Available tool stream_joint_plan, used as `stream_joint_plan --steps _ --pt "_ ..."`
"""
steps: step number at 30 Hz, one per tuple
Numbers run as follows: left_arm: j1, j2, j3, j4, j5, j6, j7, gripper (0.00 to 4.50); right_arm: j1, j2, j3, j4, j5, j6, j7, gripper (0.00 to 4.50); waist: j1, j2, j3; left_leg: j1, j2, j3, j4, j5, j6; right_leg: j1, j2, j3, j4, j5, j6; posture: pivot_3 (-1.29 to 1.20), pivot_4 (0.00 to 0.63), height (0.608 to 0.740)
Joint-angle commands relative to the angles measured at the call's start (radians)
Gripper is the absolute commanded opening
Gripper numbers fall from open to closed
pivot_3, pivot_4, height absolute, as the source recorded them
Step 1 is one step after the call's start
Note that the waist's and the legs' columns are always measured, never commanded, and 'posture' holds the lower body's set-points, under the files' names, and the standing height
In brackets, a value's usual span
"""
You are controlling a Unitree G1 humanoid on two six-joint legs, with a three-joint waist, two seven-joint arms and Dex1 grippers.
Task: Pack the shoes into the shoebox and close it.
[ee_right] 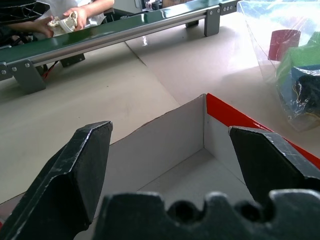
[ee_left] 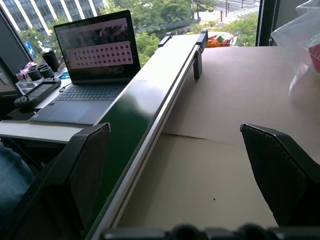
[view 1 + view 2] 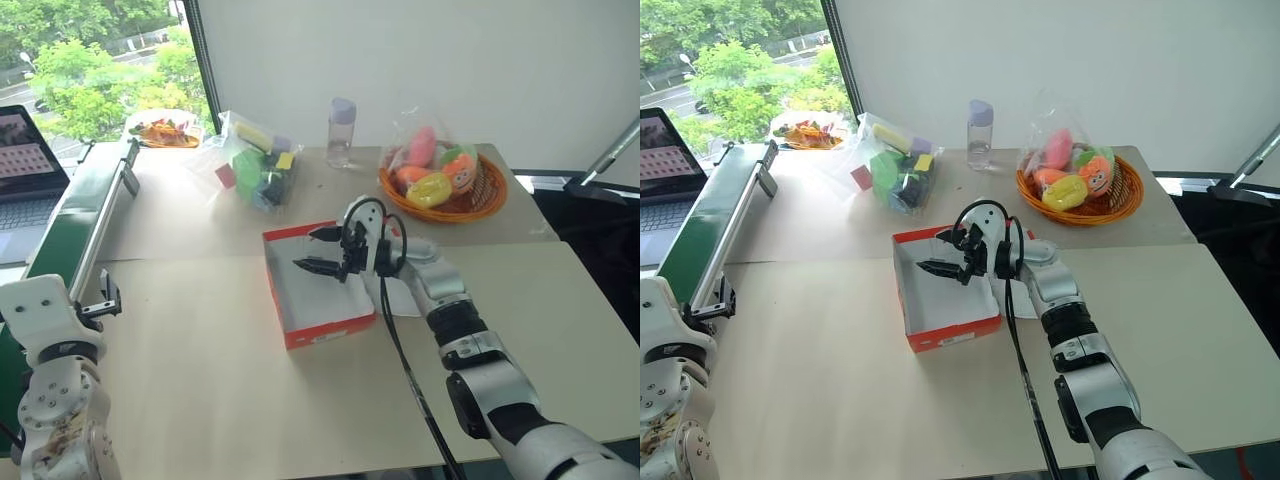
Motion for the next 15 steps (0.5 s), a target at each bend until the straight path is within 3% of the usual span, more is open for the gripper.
stream_joint_plan --steps 1,15 --pt "-0.008 0.017 0.034 0.007 0.014 -0.023 0.019 4.5 -0.019 0.0 -0.019 -0.028 0.013 -0.007 -0.005 4.43 0.0 0.0 0.0 0.0 0.0 0.0 0.0 0.0 0.0 0.0 0.0 0.0 0.0 0.0 0.0 0.0 0.15 0.74" --pt "0.025 0.019 0.2 0.135 -0.05 -0.058 0.026 4.5 -0.055 0.045 0.022 0.012 -0.02 -0.058 0.007 4.43 0.0 0.0 0.0 0.0 0.0 0.0 0.0 0.0 0.0 0.0 0.0 0.0 0.0 0.0 0.0 0.0 0.15 0.74"
